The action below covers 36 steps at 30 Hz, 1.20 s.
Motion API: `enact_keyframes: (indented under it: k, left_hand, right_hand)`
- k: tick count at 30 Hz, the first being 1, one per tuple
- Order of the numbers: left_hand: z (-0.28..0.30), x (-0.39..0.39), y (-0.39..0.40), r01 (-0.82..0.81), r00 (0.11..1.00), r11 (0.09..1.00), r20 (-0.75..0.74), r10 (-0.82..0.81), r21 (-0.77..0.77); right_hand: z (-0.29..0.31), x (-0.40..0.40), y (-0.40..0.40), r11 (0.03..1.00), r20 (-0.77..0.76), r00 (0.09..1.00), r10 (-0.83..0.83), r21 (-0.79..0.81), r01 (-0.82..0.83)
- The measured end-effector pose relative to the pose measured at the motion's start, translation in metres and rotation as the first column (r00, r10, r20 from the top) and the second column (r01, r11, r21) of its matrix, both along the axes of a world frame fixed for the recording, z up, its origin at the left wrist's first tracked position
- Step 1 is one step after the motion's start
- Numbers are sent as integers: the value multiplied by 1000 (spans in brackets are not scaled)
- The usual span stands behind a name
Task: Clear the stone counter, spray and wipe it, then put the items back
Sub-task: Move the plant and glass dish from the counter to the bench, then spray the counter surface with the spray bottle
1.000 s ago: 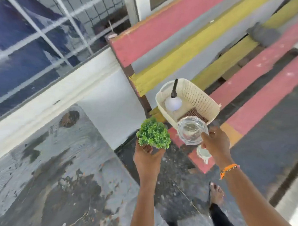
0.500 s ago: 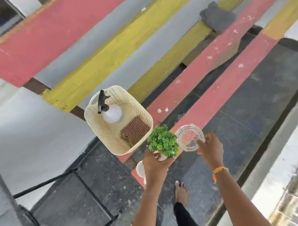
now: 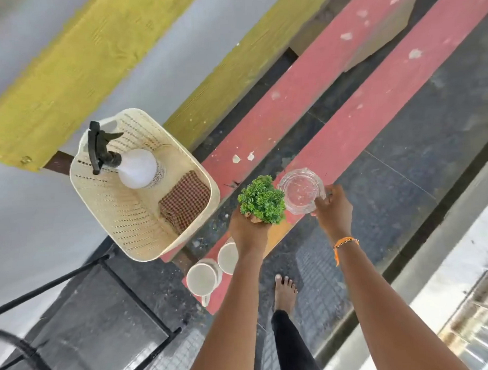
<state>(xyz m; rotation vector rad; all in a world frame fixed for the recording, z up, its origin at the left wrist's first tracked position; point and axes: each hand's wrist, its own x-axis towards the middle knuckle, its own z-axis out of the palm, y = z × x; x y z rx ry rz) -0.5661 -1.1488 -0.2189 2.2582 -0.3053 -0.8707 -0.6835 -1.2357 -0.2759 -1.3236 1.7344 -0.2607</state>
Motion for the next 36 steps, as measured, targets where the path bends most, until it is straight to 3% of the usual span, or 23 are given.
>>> enact_keyframes:
  k: [11,17,24,29,36]
  left_hand:
    - [-27,0,4,4,1000,1000,-22,-4,19]
    - [-22,2,13,-13,966,1000,-257,14,7]
    - [7,8,26,-89,945,996,-316,82,-6]
    - [36,10,34,-118,968,991,-230,101,-61]
    - [75,31,75,-285,951,946,-169,259,-154]
  right_hand:
    - [-21,-2,-15,1000,62,998,15,1,-15]
    - [-14,-6,-8,995,91,993,-71,72,64]
    - [18,-4,9,981,186,965,-187,80,175]
    - [56,14,22,994,286,952,-109,59,97]
    - [118,78,59,990,485,866,120,2,-138]
